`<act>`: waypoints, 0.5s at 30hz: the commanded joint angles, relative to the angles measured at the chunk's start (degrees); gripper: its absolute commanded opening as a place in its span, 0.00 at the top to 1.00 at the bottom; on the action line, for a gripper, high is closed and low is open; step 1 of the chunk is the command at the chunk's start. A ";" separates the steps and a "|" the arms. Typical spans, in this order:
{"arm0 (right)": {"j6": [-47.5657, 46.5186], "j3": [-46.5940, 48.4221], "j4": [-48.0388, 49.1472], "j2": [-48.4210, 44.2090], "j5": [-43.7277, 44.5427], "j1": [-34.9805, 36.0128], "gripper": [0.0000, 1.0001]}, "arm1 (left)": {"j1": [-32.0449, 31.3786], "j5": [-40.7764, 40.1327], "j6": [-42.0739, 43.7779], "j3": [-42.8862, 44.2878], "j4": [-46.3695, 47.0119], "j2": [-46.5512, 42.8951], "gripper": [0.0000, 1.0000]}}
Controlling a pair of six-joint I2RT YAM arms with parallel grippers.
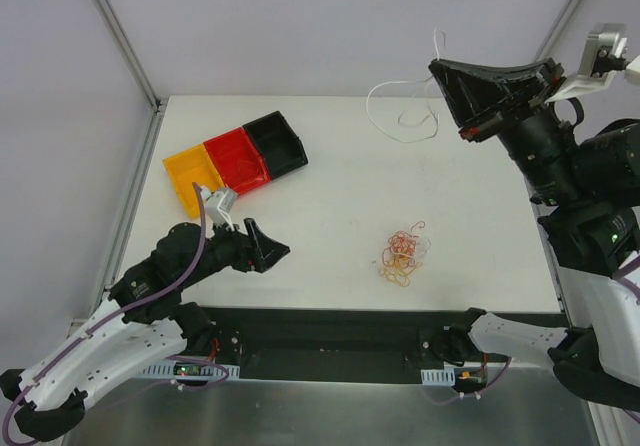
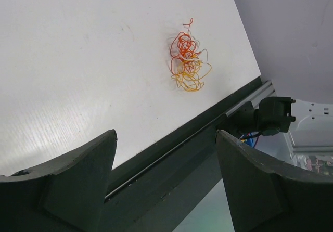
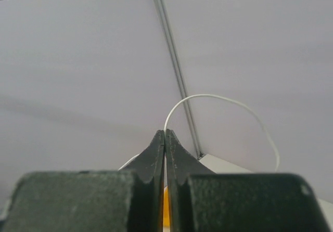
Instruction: Untangle the cables
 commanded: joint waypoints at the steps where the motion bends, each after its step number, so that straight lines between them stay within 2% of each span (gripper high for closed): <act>1: 5.61 -10.12 6.52 -0.93 -6.69 0.37 1.00 | 0.16 -2.26 1.97 3.55 -3.50 -2.32 0.24; 8: 9.66 -38.24 24.02 -3.05 -1.79 5.37 1.00 | 0.16 -8.85 4.43 8.91 -14.22 -4.61 0.23; 15: 11.15 -51.97 32.82 8.36 4.02 12.14 1.00 | 0.25 -13.94 4.79 10.24 -17.93 -3.83 0.21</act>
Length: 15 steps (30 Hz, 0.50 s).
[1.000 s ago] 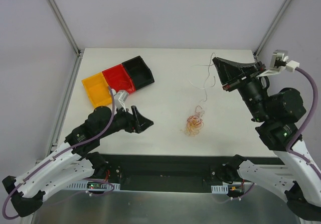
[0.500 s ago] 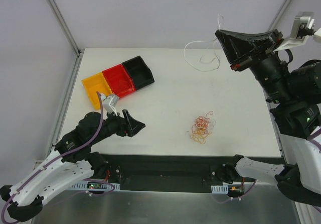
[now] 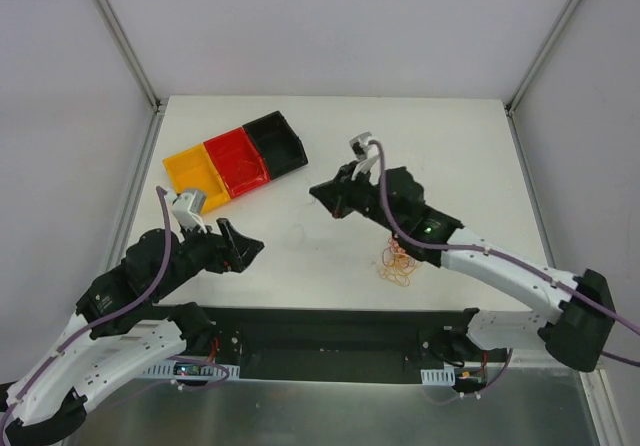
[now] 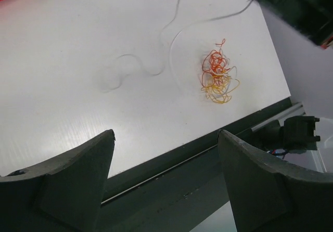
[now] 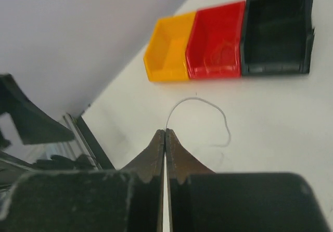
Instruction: Untangle the cables
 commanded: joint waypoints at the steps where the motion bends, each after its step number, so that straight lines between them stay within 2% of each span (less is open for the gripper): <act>1: 2.52 -4.64 12.89 5.53 5.03 2.83 1.00 | 0.16 -4.86 1.07 0.93 -3.26 1.86 0.21; 4: 3.84 -7.72 16.68 11.60 5.91 2.84 1.00 | 0.25 -5.65 -0.42 -0.04 -3.18 6.24 0.21; 10: 4.28 -7.38 16.95 19.16 2.58 1.87 0.96 | 0.25 -7.40 -4.11 -1.10 -2.48 14.51 0.20; 15: 6.83 -7.11 16.86 22.60 -3.83 -1.64 0.78 | 0.25 -5.39 -3.42 -1.97 2.09 21.80 0.14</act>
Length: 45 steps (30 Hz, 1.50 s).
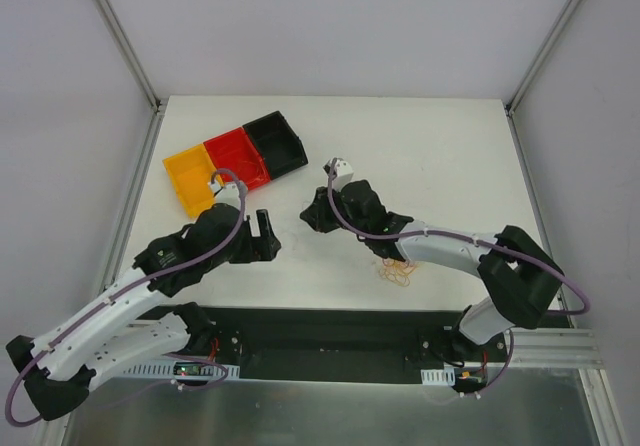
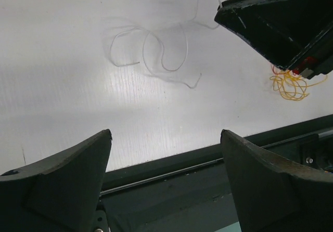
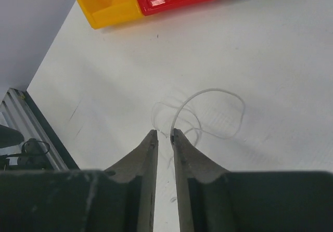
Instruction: Untangle the cables
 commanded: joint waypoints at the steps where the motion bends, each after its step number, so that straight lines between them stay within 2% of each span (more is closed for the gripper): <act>1: 3.35 0.52 4.82 1.20 -5.35 -3.61 0.73 | 0.42 0.29 -0.33 -0.88 4.85 6.01 0.14; 9: 3.45 -6.86 6.66 -5.73 -6.76 -10.38 0.40 | 0.95 4.34 2.74 2.18 9.60 22.71 0.14; 11: 3.10 -8.18 7.28 -7.14 -7.37 -11.79 0.36 | 0.95 4.78 3.97 4.29 9.69 26.49 0.14; 16: 3.10 -10.56 7.28 -9.34 -5.80 -15.12 0.35 | 1.22 5.48 8.09 9.56 10.48 35.02 0.14; 27: 6.08 -17.41 10.00 -15.06 -8.69 -25.94 0.35 | 1.48 5.22 16.89 22.22 9.69 54.53 0.16; 30: 7.75 -18.38 12.28 -14.53 -10.53 -27.70 0.35 | 1.22 6.09 17.77 25.39 9.69 58.31 0.23; 36: 10.74 -18.65 15.62 -11.72 -13.52 -29.54 0.36 | 0.87 6.27 18.57 30.05 9.60 65.61 0.42; 42: 12.59 -19.53 18.09 -11.02 -14.93 -30.78 0.37 | 0.34 6.19 18.13 29.62 9.60 66.85 0.62; 45: 12.85 -19.70 18.53 -10.84 -15.46 -30.95 0.37 | 0.43 6.53 19.09 29.18 9.60 66.50 0.78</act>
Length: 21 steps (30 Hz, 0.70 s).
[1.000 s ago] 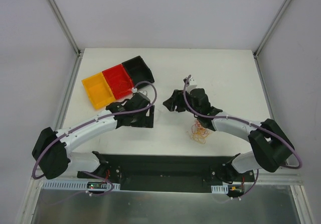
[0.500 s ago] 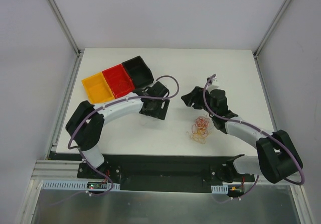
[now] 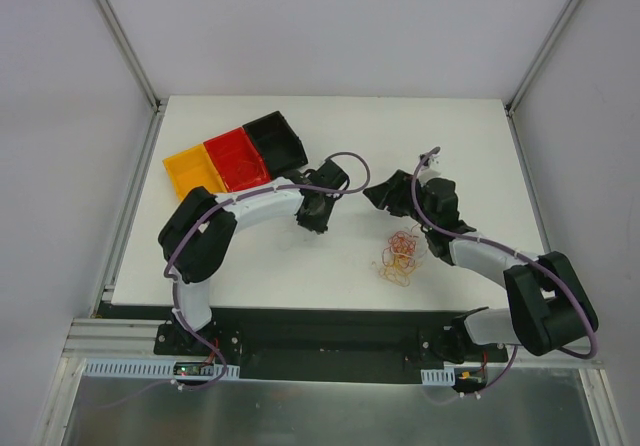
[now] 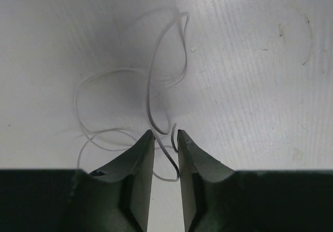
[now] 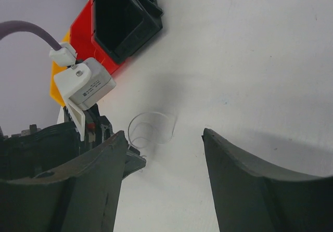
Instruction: Untangle the cables
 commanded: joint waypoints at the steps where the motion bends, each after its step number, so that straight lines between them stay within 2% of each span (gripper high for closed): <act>1: 1.66 -0.16 5.37 0.11 -2.26 -0.53 0.37 | -0.64 0.87 2.06 0.48 -0.82 -0.95 0.86; 2: 1.75 -0.16 5.55 0.28 -2.43 -0.53 0.37 | -0.56 0.62 2.77 0.21 -0.74 -1.65 0.97; 3: 1.84 -0.25 5.72 0.37 -2.44 -0.62 0.37 | -0.64 -0.86 3.21 -0.57 -0.82 -3.05 1.00; 6: 1.93 -0.69 6.07 0.38 -2.61 -1.05 0.38 | -0.03 -4.56 3.04 -4.52 -0.65 -9.81 1.00; 11: 2.28 -0.78 6.34 0.28 -2.79 -1.32 0.38 | 4.53 -1.86 4.00 -9.54 -1.00 -24.48 1.00; 17: 3.51 -0.69 8.01 1.78 -3.75 -1.41 0.39 | 19.63 7.63 4.00 -11.30 -2.93 -39.17 1.00; 21: 3.68 -0.69 8.45 2.31 -4.02 -1.50 0.39 | 29.22 7.73 4.36 -7.53 -5.56 -41.03 1.00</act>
